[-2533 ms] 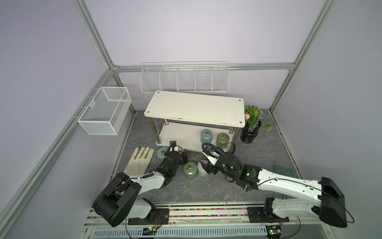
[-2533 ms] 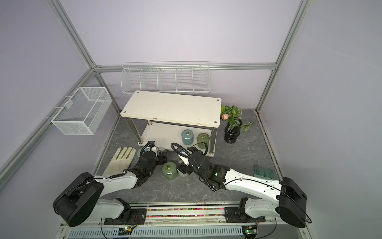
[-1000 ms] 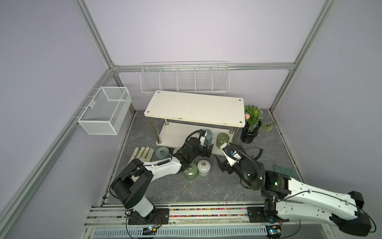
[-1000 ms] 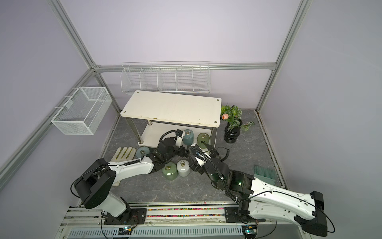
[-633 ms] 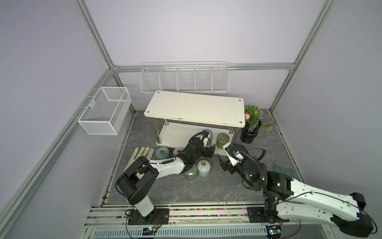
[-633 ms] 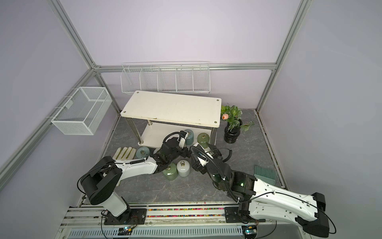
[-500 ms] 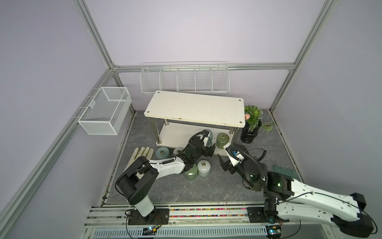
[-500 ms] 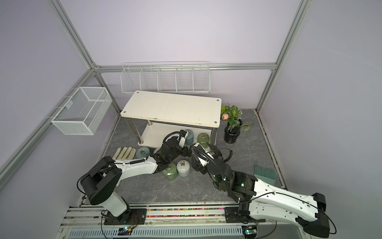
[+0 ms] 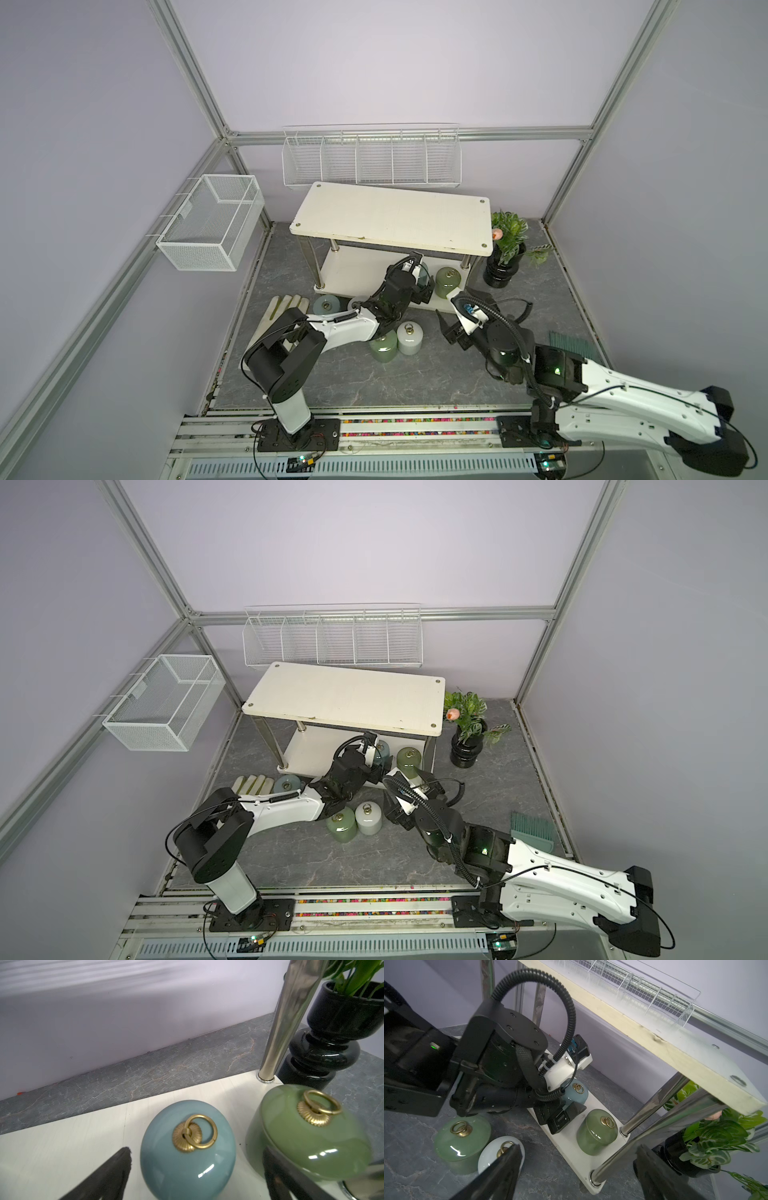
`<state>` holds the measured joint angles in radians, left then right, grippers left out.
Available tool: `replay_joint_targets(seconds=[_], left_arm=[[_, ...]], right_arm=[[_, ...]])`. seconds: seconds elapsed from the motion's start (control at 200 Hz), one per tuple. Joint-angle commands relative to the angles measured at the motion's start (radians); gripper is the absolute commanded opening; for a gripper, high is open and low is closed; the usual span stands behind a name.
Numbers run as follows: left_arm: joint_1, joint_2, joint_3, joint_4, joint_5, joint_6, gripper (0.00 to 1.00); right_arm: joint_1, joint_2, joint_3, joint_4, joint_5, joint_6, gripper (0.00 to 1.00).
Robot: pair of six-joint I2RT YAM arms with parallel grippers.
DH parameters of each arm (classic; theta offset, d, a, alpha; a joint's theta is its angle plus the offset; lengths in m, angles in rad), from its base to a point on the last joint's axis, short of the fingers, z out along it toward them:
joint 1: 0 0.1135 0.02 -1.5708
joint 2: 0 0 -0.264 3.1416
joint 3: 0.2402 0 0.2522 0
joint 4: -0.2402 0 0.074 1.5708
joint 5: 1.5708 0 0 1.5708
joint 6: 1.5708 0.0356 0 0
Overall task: Remove the tea canisters from the shelf
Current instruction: Pick up the tea canister from the shelf.
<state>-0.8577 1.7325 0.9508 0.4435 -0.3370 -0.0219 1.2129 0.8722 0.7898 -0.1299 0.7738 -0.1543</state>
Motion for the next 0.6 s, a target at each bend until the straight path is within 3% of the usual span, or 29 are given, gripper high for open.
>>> replay_joint_targets(seconds=[0.0,0.595], left_arm=[[0.003,0.028,0.025,0.016,-0.011,0.005,1.00],[0.059,0.124,0.064,0.095,-0.001,-0.087,1.00]], right_arm=[[0.007,0.008,-0.014,0.045,0.006,-0.015,0.89],[0.002,0.065,-0.014,0.078,0.000,-0.055,0.89]])
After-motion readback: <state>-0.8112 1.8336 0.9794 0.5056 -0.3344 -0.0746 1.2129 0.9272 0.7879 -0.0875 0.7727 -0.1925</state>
